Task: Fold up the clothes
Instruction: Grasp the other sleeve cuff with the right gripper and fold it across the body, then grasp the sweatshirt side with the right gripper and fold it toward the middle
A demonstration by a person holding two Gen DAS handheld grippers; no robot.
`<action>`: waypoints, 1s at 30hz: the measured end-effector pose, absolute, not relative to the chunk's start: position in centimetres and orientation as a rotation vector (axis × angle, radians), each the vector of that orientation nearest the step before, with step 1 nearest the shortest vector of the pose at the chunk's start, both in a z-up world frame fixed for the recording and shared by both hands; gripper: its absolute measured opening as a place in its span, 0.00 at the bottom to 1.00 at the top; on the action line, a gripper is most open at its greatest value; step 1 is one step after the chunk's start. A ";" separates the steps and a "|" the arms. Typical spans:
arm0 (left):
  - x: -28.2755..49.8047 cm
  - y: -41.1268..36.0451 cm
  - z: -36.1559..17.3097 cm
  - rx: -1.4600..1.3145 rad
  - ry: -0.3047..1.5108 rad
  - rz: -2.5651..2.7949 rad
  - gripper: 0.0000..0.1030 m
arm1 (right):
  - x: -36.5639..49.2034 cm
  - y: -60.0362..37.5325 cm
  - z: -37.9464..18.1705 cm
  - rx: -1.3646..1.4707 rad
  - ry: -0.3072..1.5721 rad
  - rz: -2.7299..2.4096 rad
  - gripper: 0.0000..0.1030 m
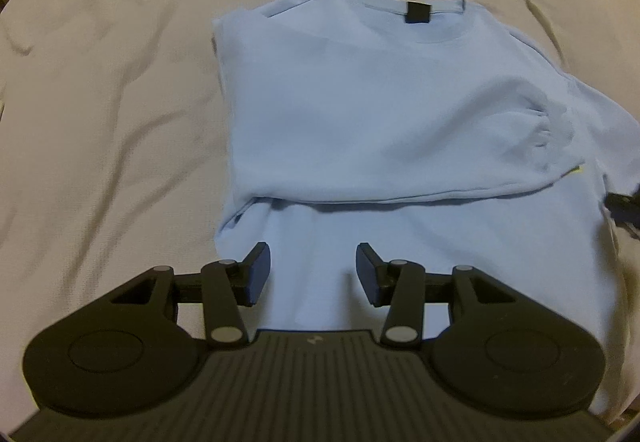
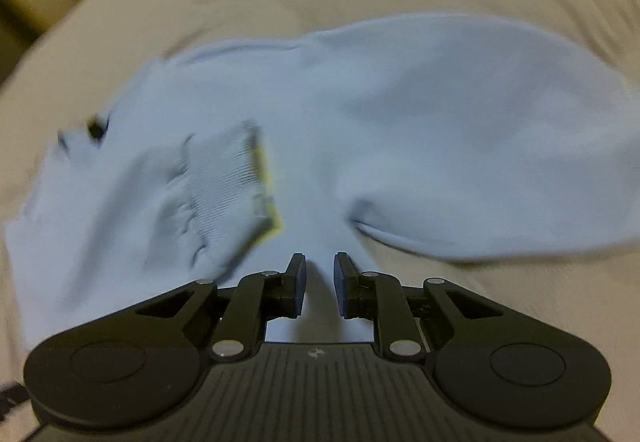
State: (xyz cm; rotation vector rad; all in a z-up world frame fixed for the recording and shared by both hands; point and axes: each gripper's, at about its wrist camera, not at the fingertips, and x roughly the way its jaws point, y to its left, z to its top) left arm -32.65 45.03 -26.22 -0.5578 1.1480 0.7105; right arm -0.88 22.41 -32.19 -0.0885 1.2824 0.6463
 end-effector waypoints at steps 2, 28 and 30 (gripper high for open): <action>-31.9 44.2 -25.9 -0.549 1.157 0.700 0.41 | 0.5 17.8 -32.2 0.025 1.305 0.571 0.43; -24.9 36.5 -22.5 -0.518 1.151 0.718 0.45 | 14.4 -4.0 -32.5 0.476 1.178 0.253 0.17; -26.0 37.2 -22.1 -0.526 1.136 0.733 0.45 | 14.2 -2.7 -31.1 0.383 1.151 0.272 0.16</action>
